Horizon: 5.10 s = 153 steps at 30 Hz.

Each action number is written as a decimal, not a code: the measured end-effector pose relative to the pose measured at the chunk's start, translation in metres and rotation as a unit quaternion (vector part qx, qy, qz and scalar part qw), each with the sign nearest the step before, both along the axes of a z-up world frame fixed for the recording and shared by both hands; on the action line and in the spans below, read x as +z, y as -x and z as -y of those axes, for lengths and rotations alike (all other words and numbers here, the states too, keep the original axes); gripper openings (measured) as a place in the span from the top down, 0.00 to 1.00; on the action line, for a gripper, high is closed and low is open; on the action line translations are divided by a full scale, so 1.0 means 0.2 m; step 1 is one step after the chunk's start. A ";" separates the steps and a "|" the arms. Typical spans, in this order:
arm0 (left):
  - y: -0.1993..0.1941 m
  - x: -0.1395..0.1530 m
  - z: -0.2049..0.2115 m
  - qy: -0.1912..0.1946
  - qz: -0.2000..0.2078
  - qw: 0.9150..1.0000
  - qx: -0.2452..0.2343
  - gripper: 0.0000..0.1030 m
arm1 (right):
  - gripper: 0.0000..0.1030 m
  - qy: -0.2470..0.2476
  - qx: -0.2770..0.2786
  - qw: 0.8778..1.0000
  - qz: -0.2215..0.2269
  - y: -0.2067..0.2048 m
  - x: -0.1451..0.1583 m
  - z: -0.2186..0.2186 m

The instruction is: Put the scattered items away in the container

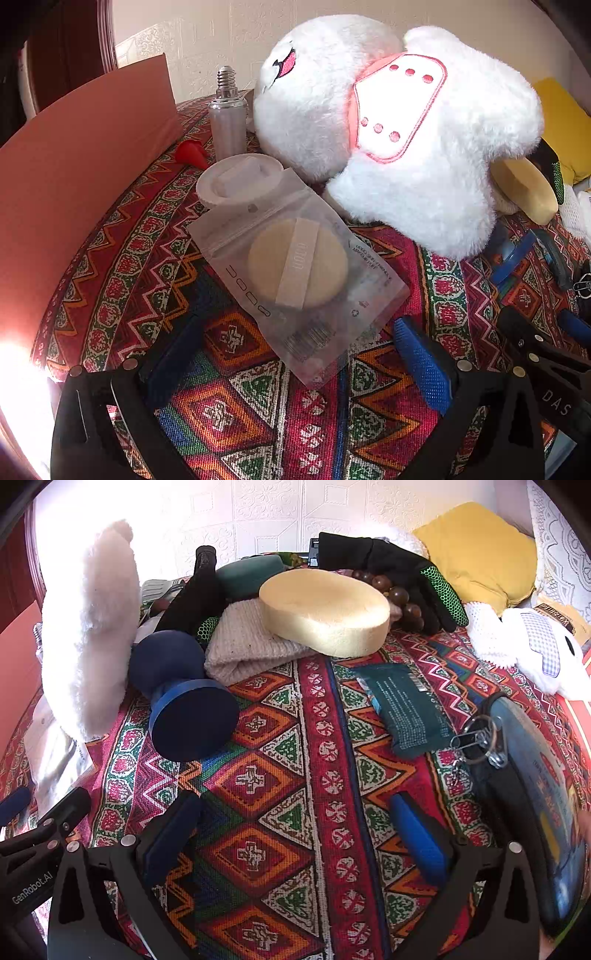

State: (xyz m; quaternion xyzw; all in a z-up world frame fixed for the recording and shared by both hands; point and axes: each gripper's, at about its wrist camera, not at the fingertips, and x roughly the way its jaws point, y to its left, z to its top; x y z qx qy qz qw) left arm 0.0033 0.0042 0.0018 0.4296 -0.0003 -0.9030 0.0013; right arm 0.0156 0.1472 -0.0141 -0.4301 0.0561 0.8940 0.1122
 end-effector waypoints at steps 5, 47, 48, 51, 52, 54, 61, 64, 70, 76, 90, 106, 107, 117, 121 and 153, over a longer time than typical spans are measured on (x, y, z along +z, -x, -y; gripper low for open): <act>0.00 0.00 0.00 0.000 0.000 1.000 0.000 0.00 | 0.01 0.000 0.000 1.000 0.000 0.00 0.00 0.00; 0.00 0.00 0.00 0.000 0.000 1.000 0.000 0.00 | 0.01 0.000 0.000 1.000 0.000 0.00 0.00 0.00; 0.00 0.00 0.00 0.000 0.000 1.000 0.000 0.00 | 0.01 0.000 0.000 1.000 0.000 0.00 0.00 0.00; -0.01 0.00 0.00 0.001 0.000 1.000 0.000 0.00 | 0.01 0.000 0.000 1.000 0.000 0.00 0.00 0.00; -0.01 0.00 0.00 0.001 0.000 1.000 0.000 0.00 | 0.01 0.000 0.000 1.000 0.000 0.00 -0.01 0.00; -0.01 0.00 0.00 0.001 0.000 1.000 0.000 0.00 | 0.01 0.000 0.000 1.000 0.000 0.00 0.00 0.00; -0.02 0.00 0.00 0.001 0.000 1.000 0.000 0.00 | 0.01 0.000 0.000 1.000 0.000 0.00 0.00 0.00; -0.01 0.00 0.00 0.000 0.000 1.000 0.000 0.00 | 0.01 0.000 0.000 1.000 0.000 0.00 -0.01 0.00; -0.01 0.00 0.00 0.001 0.000 1.000 0.000 0.00 | 0.01 -0.004 0.000 1.000 0.001 0.00 0.00 0.01; -0.02 0.00 0.00 0.000 0.001 1.000 0.000 0.00 | 0.01 -0.002 0.000 1.000 -0.001 0.02 -0.01 0.01; 0.00 -0.02 0.03 0.000 0.001 1.000 0.000 0.00 | 0.01 -0.002 0.000 1.000 -0.001 0.02 -0.01 -0.02; 0.00 -0.02 0.03 0.000 0.001 1.000 0.000 0.00 | 0.01 -0.002 0.000 1.000 -0.001 0.02 -0.01 -0.02; 0.00 -0.02 0.03 0.000 0.001 1.000 0.000 0.00 | 0.01 -0.002 0.000 1.000 0.000 0.02 -0.01 -0.02; 0.00 -0.02 0.03 0.000 0.001 1.000 0.000 0.00 | 0.01 -0.002 0.000 1.000 0.000 0.02 -0.01 -0.02; 0.00 -0.02 0.03 0.000 0.001 1.000 0.000 0.00 | 0.01 -0.002 -0.001 1.000 0.000 0.02 -0.01 -0.02; 0.02 -0.01 0.05 0.000 0.001 1.000 0.001 0.00 | 0.01 -0.002 0.000 1.000 0.000 0.04 -0.01 -0.01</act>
